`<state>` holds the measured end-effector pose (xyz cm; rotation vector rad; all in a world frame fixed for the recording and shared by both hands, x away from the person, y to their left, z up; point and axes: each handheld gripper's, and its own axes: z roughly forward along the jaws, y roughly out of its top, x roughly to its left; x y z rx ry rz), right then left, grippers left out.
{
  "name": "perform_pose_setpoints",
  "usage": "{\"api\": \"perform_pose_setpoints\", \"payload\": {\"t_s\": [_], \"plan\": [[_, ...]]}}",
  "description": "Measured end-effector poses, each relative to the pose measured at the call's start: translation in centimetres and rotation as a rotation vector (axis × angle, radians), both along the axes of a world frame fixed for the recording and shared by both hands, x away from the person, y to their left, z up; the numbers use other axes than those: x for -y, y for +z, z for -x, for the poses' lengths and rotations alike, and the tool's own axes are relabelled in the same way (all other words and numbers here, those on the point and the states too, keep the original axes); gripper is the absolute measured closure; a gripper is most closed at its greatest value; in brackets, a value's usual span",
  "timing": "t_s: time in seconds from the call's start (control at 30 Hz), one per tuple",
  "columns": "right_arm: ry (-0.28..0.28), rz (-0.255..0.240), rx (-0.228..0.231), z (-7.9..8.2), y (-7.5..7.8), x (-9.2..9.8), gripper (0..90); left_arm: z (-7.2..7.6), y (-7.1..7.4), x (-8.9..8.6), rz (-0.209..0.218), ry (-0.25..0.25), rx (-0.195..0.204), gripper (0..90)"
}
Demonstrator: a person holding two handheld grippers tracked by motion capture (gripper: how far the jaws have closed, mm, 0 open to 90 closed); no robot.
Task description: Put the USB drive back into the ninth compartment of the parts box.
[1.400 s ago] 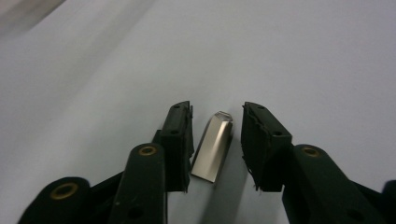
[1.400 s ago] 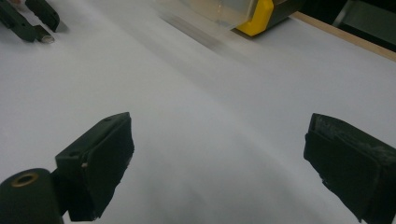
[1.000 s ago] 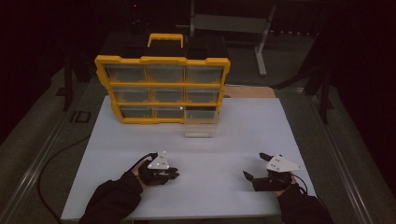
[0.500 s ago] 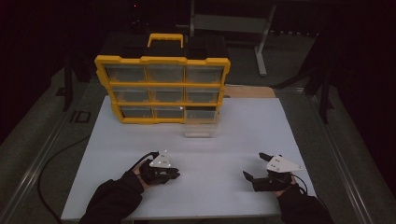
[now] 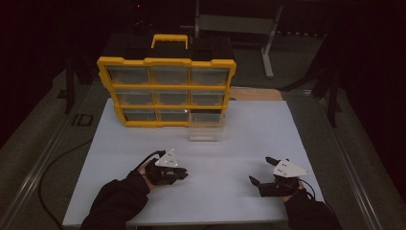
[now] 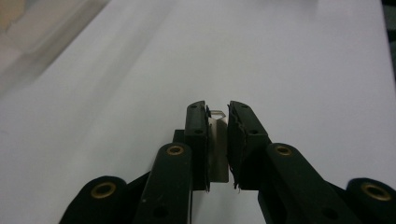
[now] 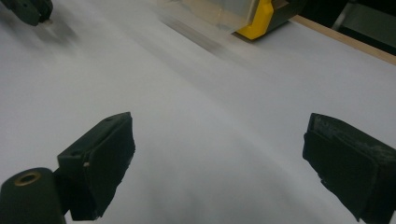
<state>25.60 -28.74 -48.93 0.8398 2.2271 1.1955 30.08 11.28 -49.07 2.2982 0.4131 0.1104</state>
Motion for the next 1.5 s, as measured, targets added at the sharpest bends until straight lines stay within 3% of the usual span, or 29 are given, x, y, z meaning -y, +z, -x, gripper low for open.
{"api": "perform_pose_setpoints", "payload": {"t_s": [0.47, 0.93, 1.5], "plan": [[0.0, -0.001, 0.003, 0.0, 0.0, 0.0, 8.7, -1.0, 2.5, 0.7, 0.022, -0.003, 0.015, 78.6], [-0.001, -0.006, 0.006, 0.0, 0.0, 0.1, 8.7, -2.2, 4.6, 1.5, 0.019, 0.007, 0.027, 78.6], [-0.006, -0.004, 0.011, 0.0, 0.0, 0.1, 8.7, -3.8, 8.0, 2.4, 0.077, 0.006, 0.05, 78.6]]}}
